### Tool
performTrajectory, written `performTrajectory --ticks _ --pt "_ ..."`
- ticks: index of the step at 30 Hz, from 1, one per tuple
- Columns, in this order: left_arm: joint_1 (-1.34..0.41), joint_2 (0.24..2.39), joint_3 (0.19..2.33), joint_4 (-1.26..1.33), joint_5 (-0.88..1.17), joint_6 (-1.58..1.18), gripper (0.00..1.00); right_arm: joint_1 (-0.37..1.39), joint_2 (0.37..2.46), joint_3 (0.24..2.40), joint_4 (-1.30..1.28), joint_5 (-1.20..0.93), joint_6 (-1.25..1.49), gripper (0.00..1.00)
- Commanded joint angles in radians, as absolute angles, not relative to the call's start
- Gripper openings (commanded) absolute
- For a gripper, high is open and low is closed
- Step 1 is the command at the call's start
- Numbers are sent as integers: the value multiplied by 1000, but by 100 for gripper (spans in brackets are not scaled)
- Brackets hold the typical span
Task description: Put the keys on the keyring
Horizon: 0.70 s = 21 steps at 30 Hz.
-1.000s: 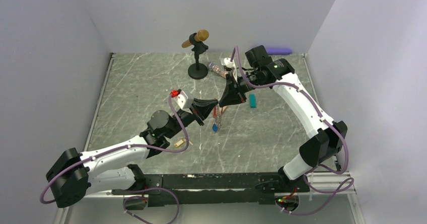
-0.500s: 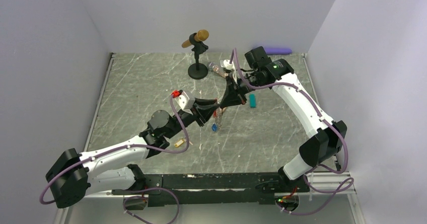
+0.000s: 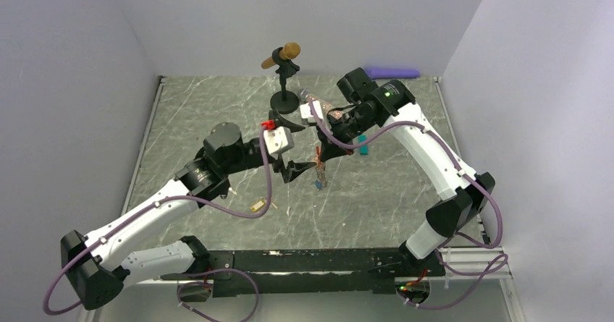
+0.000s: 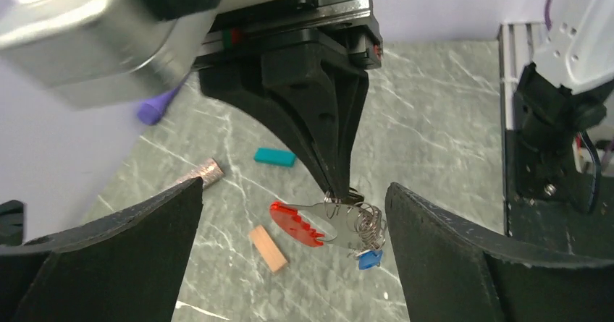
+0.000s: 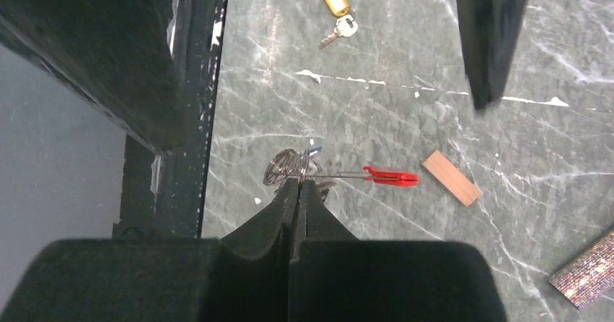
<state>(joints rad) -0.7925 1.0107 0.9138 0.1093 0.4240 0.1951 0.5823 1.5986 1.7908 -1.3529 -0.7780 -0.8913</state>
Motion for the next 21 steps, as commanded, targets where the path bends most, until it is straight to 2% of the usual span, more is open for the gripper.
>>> performTrajectory --ticks 1,11,13,14,16,17,18,21 --pt "-794 1075 988 -123 517 340 99 613 1629 1876 -1432 -694 -940 0" --pt "-797 1111 955 -22 551 261 98 613 1651 1913 -1432 -703 -927 0" --pt "-798 1121 956 -13 538 243 86 614 1653 1913 -1432 -710 -927 0" --pt "-796 1129 960 -12 537 237 75 613 1654 1913 -1431 -712 -927 0" --pt "-795 1150 981 -23 532 226 44 614 1653 1911 -1430 -719 -927 0" --pt "-795 1160 988 -27 532 223 38 613 1651 1911 -1430 -721 -927 0" --pt "-795 1168 991 -24 528 215 38 614 1651 1910 -1432 -722 -928 0" --pt "-795 1179 992 -8 526 202 42 613 1649 1907 -1432 -725 -930 0"
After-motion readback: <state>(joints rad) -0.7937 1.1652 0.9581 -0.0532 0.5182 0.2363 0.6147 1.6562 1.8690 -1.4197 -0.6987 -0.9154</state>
